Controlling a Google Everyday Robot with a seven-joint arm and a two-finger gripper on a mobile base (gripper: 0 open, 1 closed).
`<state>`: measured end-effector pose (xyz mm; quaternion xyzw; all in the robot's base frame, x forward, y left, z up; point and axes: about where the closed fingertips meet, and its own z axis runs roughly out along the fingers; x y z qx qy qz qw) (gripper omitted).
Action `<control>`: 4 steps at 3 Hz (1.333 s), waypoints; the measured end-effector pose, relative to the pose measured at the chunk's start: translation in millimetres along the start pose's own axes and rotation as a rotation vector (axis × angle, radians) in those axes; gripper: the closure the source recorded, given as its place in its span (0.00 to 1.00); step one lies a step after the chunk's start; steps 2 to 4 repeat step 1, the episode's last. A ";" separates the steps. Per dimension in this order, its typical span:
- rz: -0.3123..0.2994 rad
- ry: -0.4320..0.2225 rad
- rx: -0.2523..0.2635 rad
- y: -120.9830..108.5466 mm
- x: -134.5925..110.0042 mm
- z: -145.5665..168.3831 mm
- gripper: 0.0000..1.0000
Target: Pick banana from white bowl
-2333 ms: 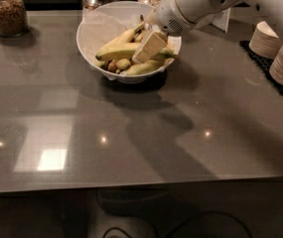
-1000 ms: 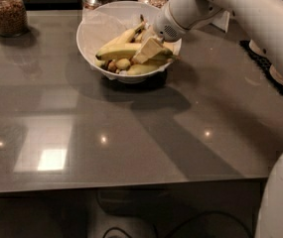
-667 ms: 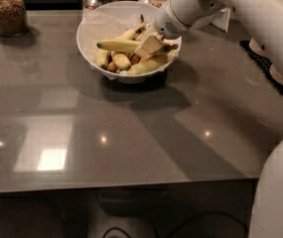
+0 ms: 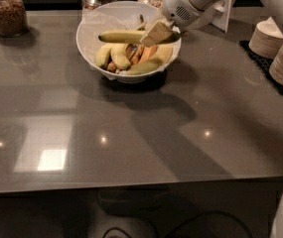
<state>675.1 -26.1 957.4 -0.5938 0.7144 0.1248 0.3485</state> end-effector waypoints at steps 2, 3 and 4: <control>-0.075 -0.053 0.020 18.0 -9.5 -33.0 1.00; -0.075 -0.053 0.020 18.0 -9.5 -33.0 1.00; -0.075 -0.053 0.020 18.0 -9.5 -33.0 1.00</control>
Offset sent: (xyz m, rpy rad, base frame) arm 0.0000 0.0000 0.0000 0.0000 0.0000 0.0000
